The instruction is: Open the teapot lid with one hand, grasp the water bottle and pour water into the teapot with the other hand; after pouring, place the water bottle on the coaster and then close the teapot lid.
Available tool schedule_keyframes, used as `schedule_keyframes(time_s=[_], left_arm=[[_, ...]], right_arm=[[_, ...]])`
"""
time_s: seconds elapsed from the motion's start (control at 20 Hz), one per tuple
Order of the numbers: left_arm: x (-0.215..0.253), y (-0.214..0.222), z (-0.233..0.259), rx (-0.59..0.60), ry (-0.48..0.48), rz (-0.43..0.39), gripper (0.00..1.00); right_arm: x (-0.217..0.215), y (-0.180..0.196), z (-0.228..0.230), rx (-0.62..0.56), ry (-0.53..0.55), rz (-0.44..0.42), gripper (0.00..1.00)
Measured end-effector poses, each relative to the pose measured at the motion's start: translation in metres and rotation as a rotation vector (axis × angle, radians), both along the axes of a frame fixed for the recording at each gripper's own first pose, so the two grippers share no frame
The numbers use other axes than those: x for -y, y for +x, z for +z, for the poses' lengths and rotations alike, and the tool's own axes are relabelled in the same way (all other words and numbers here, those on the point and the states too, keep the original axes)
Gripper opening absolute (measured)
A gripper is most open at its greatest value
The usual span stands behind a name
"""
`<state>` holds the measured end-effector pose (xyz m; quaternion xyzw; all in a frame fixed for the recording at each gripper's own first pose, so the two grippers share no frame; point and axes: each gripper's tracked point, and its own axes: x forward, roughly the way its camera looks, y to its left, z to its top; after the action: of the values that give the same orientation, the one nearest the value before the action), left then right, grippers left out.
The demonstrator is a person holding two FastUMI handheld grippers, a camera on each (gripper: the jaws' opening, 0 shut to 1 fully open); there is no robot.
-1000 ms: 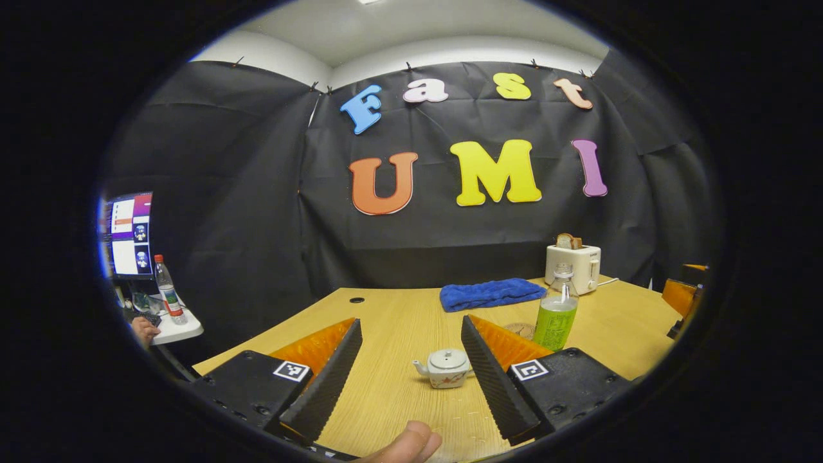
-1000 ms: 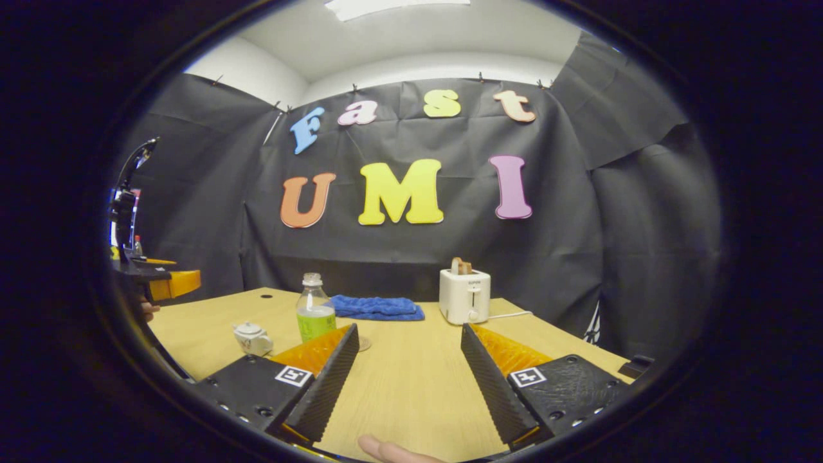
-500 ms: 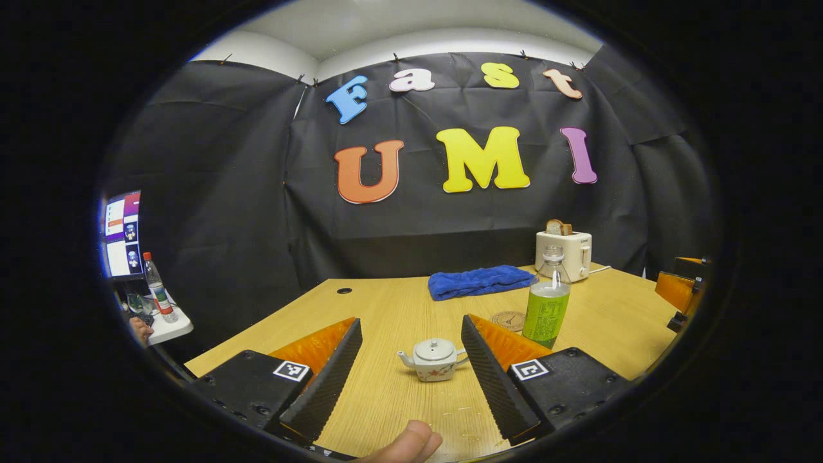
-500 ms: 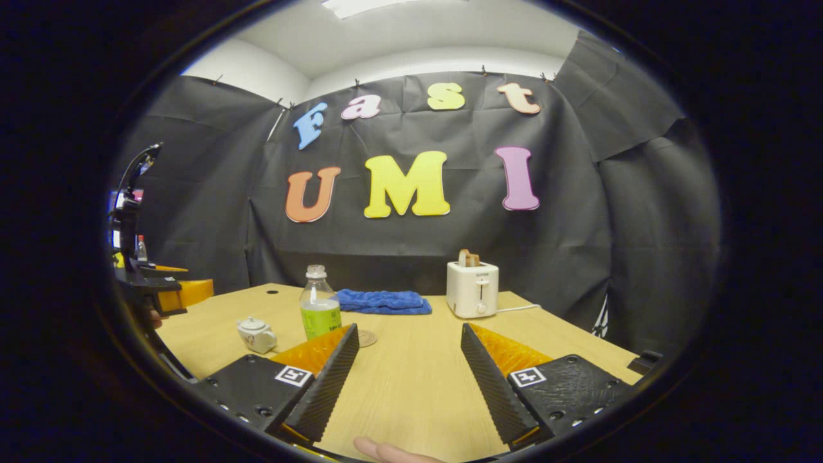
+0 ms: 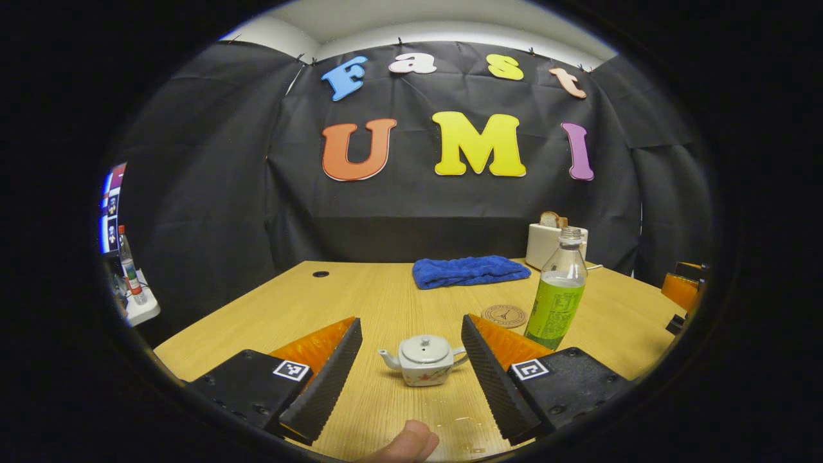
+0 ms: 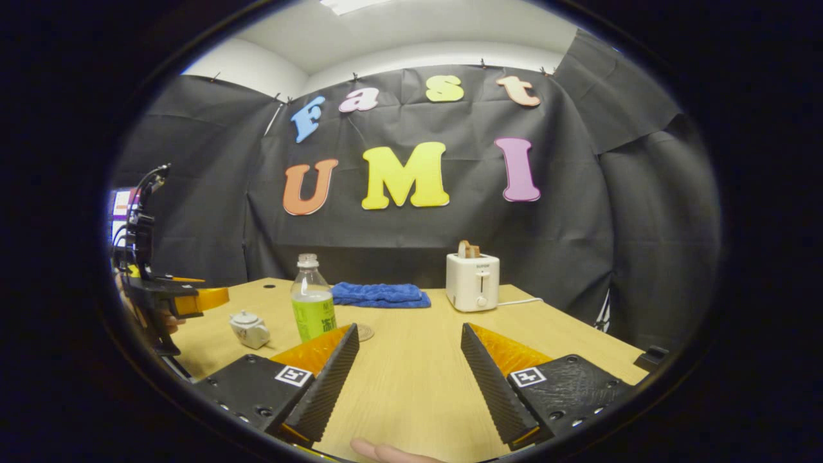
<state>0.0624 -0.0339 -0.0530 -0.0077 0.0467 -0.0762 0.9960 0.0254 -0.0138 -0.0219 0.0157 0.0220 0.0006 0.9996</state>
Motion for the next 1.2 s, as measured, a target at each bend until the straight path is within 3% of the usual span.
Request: schedule_keyframes(time_s=[0.35,0.45,0.6,0.85,0.95,1.0,1.2], left_arm=[[0.019,0.041,-0.028,-0.080,0.020,-0.040,0.98],[0.023,0.046,-0.033,-0.105,0.013,-0.053,0.91],[0.025,0.050,-0.042,-0.124,0.028,-0.052,0.69],[0.025,0.053,-0.047,-0.108,0.082,-0.027,0.47],[0.021,0.057,-0.046,-0.110,0.081,-0.008,0.33],[0.022,0.058,-0.046,-0.110,0.070,-0.008,0.20],[0.024,0.059,-0.042,-0.120,0.048,0.005,0.06]], right_arm=[[0.015,0.001,-0.009,-0.002,-0.006,-0.001,0.96],[0.021,0.002,-0.013,-0.010,0.006,-0.015,0.96],[0.033,0.004,-0.017,-0.015,0.040,-0.037,0.96],[0.041,0.008,-0.020,-0.009,0.083,-0.042,0.96],[0.039,0.010,-0.026,-0.023,0.082,-0.034,0.96],[0.037,0.010,-0.029,-0.031,0.080,-0.028,0.96],[0.033,0.013,-0.037,-0.056,0.069,-0.024,0.92]])
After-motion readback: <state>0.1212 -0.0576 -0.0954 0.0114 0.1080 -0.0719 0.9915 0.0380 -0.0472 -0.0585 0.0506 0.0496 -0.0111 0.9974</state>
